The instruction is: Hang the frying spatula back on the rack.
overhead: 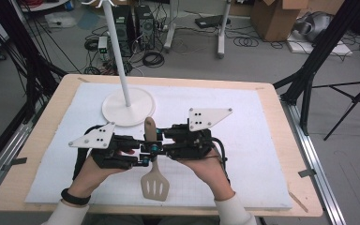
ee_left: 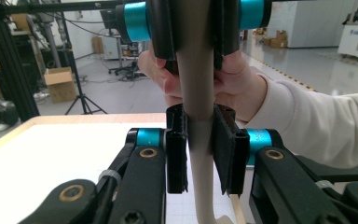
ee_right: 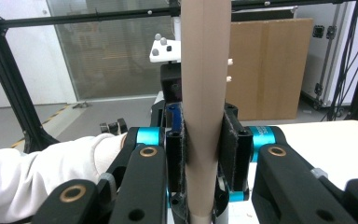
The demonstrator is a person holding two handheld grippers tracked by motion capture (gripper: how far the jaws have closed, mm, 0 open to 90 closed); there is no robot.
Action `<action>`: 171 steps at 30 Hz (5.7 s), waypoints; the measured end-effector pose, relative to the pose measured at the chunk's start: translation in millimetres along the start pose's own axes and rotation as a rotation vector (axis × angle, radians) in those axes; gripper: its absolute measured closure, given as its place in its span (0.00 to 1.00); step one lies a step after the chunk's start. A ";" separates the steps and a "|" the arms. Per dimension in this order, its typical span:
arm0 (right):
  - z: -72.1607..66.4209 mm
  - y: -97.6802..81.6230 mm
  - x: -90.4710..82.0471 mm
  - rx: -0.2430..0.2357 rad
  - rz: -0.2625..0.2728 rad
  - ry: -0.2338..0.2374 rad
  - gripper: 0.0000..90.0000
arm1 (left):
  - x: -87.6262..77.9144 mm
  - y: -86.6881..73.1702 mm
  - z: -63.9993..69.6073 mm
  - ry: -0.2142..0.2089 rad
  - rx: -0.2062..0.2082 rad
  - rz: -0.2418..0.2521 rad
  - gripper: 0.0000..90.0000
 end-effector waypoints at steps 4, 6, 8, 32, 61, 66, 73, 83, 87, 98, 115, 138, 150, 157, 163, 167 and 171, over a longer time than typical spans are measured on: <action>-0.4 0.0 -0.9 -0.018 0.003 -0.014 0.82 | 0.0 -0.5 -2.5 0.005 -0.020 0.001 0.86; 0.2 -0.5 -1.3 -0.024 -0.001 -0.013 0.81 | 0.4 -0.7 -3.2 0.014 -0.012 -0.009 0.86; -0.4 -1.2 -2.7 -0.042 -0.002 -0.034 0.75 | -0.3 -1.1 -4.5 0.027 -0.006 -0.019 0.86; 19.1 -58.2 -82.1 -0.010 -0.058 -0.316 0.18 | -47.3 42.0 -51.3 0.145 0.029 -0.035 0.87; 25.6 -117.9 -135.8 0.021 -0.122 -0.522 0.16 | -70.7 99.6 -152.6 0.389 -0.035 -0.073 0.87; 24.6 -119.4 -142.6 0.031 -0.111 -0.534 0.16 | -74.1 100.3 -166.2 0.437 -0.057 -0.057 0.87; 23.4 -120.6 -149.2 0.039 -0.098 -0.543 0.16 | -77.2 99.6 -179.7 0.490 -0.070 -0.063 0.87; 23.8 -123.7 -151.2 0.046 -0.098 -0.544 0.16 | -75.2 104.3 -188.7 0.531 -0.052 -0.064 0.87; 23.6 -125.0 -150.0 0.050 -0.106 -0.539 0.16 | -79.4 101.5 -193.5 0.551 -0.081 -0.051 0.87; 23.4 -126.8 -149.4 0.057 -0.108 -0.535 0.16 | -83.1 97.1 -199.2 0.573 -0.106 -0.053 0.87; 21.5 -127.2 -152.5 0.066 -0.097 -0.533 0.16 | -81.4 91.4 -203.8 0.628 -0.124 -0.044 0.73; 24.7 -128.7 -150.5 0.055 -0.109 -0.541 0.17 | -117.6 29.3 -107.5 0.623 -0.028 -0.039 0.24; 25.4 -129.8 -149.3 0.035 -0.143 -0.566 0.16 | -93.8 -34.1 -37.5 0.435 -0.051 -0.054 0.20; 24.6 -132.7 -146.2 0.040 -0.169 -0.568 0.16 | -82.6 -57.7 -16.6 0.378 -0.048 -0.071 0.19; 25.5 -136.9 -146.0 0.050 -0.172 -0.574 0.16 | -78.7 -74.5 -7.9 0.370 -0.071 -0.075 0.19; 25.5 -137.6 -146.2 0.051 -0.177 -0.578 0.16 | -79.1 -81.9 -5.8 0.360 -0.088 -0.051 0.19; 25.3 -137.3 -147.6 0.055 -0.174 -0.578 0.16 | -80.4 -88.1 -5.7 0.363 -0.097 -0.053 0.19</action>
Point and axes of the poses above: each handheld gripper's, and its own axes: x roughly forward along the jaws, y roughly out of its top, z roughly to its right, the point moved 1 cm from there along x, roughly forward along the jaws, and after that the axes turned 5 degrees about z, right-handed, at the moved point
